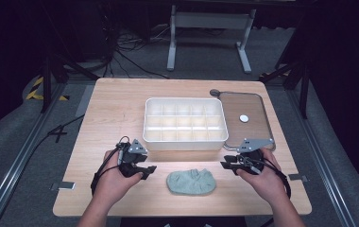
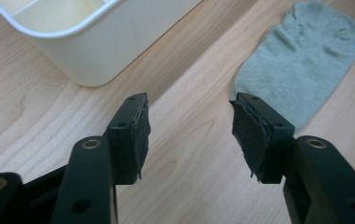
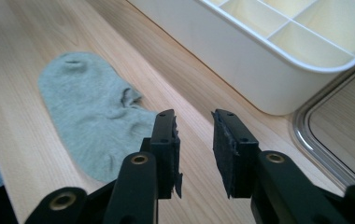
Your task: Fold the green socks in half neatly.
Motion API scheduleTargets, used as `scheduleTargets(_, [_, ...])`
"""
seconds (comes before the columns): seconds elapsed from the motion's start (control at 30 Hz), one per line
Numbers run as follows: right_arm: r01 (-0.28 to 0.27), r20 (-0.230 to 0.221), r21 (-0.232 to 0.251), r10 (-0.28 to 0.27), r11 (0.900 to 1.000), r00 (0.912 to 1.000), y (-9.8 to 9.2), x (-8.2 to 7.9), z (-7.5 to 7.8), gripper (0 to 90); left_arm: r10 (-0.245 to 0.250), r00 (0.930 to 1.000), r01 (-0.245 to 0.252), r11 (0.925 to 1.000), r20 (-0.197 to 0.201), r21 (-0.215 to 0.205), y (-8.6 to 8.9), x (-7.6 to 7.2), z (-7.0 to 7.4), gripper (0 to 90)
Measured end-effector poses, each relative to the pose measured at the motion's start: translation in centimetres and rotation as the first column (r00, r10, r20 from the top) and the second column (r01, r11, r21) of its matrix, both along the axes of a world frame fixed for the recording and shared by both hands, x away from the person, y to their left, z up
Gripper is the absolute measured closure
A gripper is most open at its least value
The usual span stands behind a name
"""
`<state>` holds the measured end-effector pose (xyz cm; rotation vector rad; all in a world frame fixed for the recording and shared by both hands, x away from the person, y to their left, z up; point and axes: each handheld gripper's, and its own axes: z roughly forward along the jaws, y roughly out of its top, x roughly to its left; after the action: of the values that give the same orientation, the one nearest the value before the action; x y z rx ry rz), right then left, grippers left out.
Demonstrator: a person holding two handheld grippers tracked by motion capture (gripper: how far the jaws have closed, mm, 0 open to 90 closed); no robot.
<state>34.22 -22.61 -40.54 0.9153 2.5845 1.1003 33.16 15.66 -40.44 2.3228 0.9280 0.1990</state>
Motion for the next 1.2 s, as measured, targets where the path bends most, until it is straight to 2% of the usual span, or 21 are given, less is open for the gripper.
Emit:
scheduleTargets(0.03, [0.0, 0.0, 0.0, 0.0, 1.0, 1.0, 0.0, 0.0, 0.0, 71.3, 0.0, 1.0, 0.0, 1.0, 0.0, 0.0, 0.0, 0.0, 0.0, 48.9])
scheduleTargets(0.13, [0.002, -0.014, 0.004, -0.002, 1.0, 0.9999, 0.1, -0.1, -0.1, 72.2, 0.001, 0.9995, -0.001, 1.0, -0.032, 0.002, -0.2, -0.1, 0.0, 49.9])
scheduleTargets(0.17, [0.0, -0.015, 0.005, 0.0, 1.0, 0.9999, 0.2, -0.1, -0.1, 73.2, -0.016, 0.9994, 0.016, 0.9999, -0.029, 0.0, -0.2, 0.0, 0.1, 50.6])
scheduleTargets(0.2, [-0.005, -0.023, 0.008, 0.005, 1.0, 0.9997, 0.4, -0.2, -0.1, 73.2, -0.016, 0.999, 0.015, 0.9998, -0.043, -0.008, -0.4, -0.1, 0.2, 51.6])
scheduleTargets(0.33, [-0.023, -0.036, 0.011, 0.024, 1.0, 0.9991, 1.1, -0.5, -0.2, 73.5, -0.032, 0.9987, 0.031, 0.9992, -0.039, -0.024, -0.6, -0.3, 0.5, 54.0])
scheduleTargets(0.37, [-0.024, -0.044, 0.015, 0.025, 1.0, 0.9987, 1.3, -0.6, -0.2, 73.7, -0.031, 0.9982, 0.028, 0.9983, -0.052, -0.05, -0.8, -0.4, 0.6, 54.7])
scheduleTargets(0.43, [-0.042, -0.055, 0.016, 0.042, 0.999, 0.9976, 1.9, -0.8, -0.4, 74.2, -0.033, 0.9974, 0.029, 0.9978, -0.065, -0.061, -1.1, -0.4, 0.6, 56.9])
scheduleTargets(0.5, [-0.049, -0.055, 0.01, 0.049, 0.999, 0.9973, 2.2, -0.9, -0.6, 74.3, -0.025, 0.9975, 0.022, 0.9986, -0.067, -0.048, -1.3, -0.4, 0.6, 57.1])
scheduleTargets(0.53, [-0.054, -0.057, 0.005, 0.055, 0.999, 0.9969, 2.5, -1.0, -0.7, 75.4, 0.001, 0.9982, -0.002, 0.9999, -0.06, -0.016, -1.6, -0.6, 0.6, 58.1])
scheduleTargets(0.57, [-0.057, -0.062, 0.007, 0.058, 0.998, 0.9964, 2.7, -1.1, -0.9, 76.2, 0.002, 0.9987, -0.002, 1.0, -0.05, 0.001, -1.8, -0.6, 0.6, 58.6])
scheduleTargets(0.6, [-0.062, -0.063, 0.008, 0.063, 0.998, 0.996, 2.9, -1.1, -0.9, 76.4, -0.003, 0.9981, 0.003, 0.9999, -0.062, -0.011, -2.1, -0.7, 0.5, 59.1])
scheduleTargets(0.67, [-0.067, -0.065, 0.005, 0.067, 0.998, 0.9956, 3.4, -1.3, -1.1, 76.5, -0.029, 0.9956, 0.024, 0.9979, -0.089, -0.06, -2.5, -0.6, 0.3, 59.9])
scheduleTargets(0.7, [-0.073, -0.066, 0.002, 0.073, 0.997, 0.9952, 3.6, -1.4, -1.2, 76.0, -0.039, 0.9939, 0.032, 0.9974, -0.103, -0.064, -2.7, -0.6, 0.2, 60.1])
scheduleTargets(0.77, [-0.089, -0.081, -0.007, 0.088, 0.996, 0.9928, 4.2, -1.5, -1.6, 75.4, -0.053, 0.9931, 0.048, 0.9978, -0.105, -0.046, -3.3, -0.6, -0.3, 60.4])
scheduleTargets(0.9, [-0.102, -0.1, -0.03, 0.098, 0.994, 0.9901, 5.0, -1.8, -2.4, 77.2, -0.061, 0.9894, 0.055, 0.9973, -0.132, -0.047, -4.1, -0.5, -1.1, 60.4])
scheduleTargets(1.1, [-0.124, -0.115, -0.033, 0.12, 0.992, 0.9861, 6.0, -2.4, -3.0, 86.2, -0.077, 0.9845, 0.073, 0.9969, -0.158, -0.031, -5.1, -0.5, -1.8, 63.3])
scheduleTargets(1.2, [-0.132, -0.124, -0.037, 0.126, 0.991, 0.9842, 6.6, -2.6, -3.5, 89.0, -0.082, 0.9833, 0.075, 0.996, -0.163, -0.048, -5.2, -0.4, -2.2, 64.0])
